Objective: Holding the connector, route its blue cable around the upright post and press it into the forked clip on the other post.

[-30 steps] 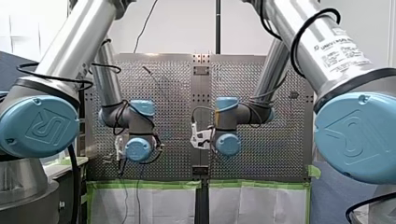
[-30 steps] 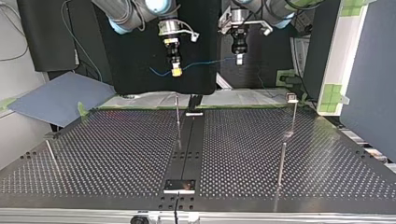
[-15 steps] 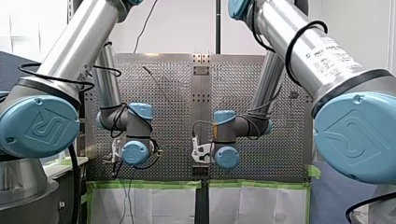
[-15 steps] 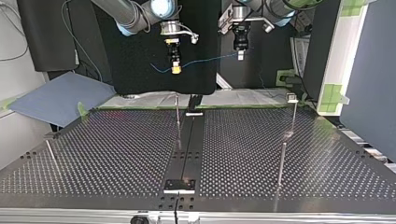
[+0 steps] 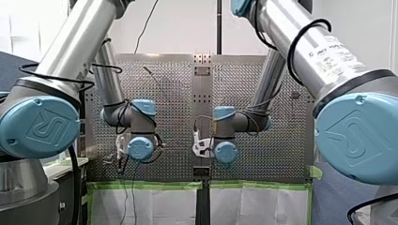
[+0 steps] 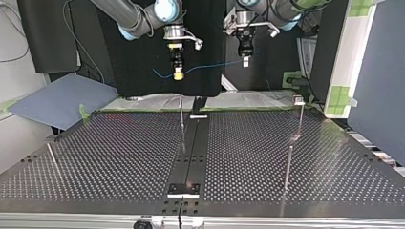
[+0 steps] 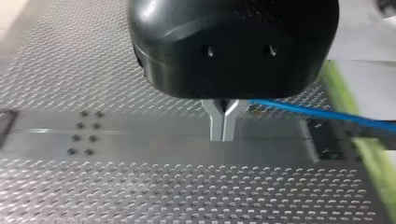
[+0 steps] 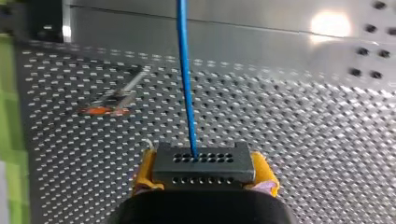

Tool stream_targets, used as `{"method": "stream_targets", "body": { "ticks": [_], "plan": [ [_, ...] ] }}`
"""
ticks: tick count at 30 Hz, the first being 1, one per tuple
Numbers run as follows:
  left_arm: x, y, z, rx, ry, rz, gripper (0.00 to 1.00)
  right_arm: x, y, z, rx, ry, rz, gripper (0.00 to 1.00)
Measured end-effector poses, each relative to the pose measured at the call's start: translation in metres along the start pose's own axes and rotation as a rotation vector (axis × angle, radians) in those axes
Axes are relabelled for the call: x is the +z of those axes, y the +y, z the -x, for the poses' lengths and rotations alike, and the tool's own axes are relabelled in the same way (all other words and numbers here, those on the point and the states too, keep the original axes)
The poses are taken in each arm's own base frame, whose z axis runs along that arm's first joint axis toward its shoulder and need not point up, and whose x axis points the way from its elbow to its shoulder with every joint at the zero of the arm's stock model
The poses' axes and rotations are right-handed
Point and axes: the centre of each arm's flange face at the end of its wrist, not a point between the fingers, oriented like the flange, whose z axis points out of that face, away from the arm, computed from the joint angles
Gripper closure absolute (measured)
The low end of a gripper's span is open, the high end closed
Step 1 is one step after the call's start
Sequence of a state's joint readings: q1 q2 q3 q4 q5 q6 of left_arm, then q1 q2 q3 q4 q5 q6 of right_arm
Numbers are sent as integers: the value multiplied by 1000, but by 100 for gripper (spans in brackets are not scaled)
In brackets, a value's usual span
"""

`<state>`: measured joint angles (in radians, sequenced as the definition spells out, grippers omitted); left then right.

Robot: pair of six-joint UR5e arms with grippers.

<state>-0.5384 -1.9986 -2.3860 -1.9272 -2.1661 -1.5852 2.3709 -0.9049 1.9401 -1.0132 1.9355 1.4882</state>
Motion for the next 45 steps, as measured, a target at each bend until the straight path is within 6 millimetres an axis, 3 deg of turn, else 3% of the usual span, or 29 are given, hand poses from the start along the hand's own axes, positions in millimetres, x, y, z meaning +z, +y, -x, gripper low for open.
{"method": "stream_targets", "body": {
  "ticks": [17, 31, 39, 45],
  "plan": [
    [25, -8, 67, -126, -100, 47, 100, 25, -3, -105, 134, 127, -53, 100],
    [28, 2, 113, -209, -148, 99, 100, 37, 2, -199, 156, 234, -106, 100],
    [35, 7, 144, -259, -194, 119, 100, 48, -2, -225, 158, 246, -134, 100],
    [48, 11, 179, -321, -243, 145, 100, 58, -4, -243, 160, 262, -158, 100]
  ]
}}
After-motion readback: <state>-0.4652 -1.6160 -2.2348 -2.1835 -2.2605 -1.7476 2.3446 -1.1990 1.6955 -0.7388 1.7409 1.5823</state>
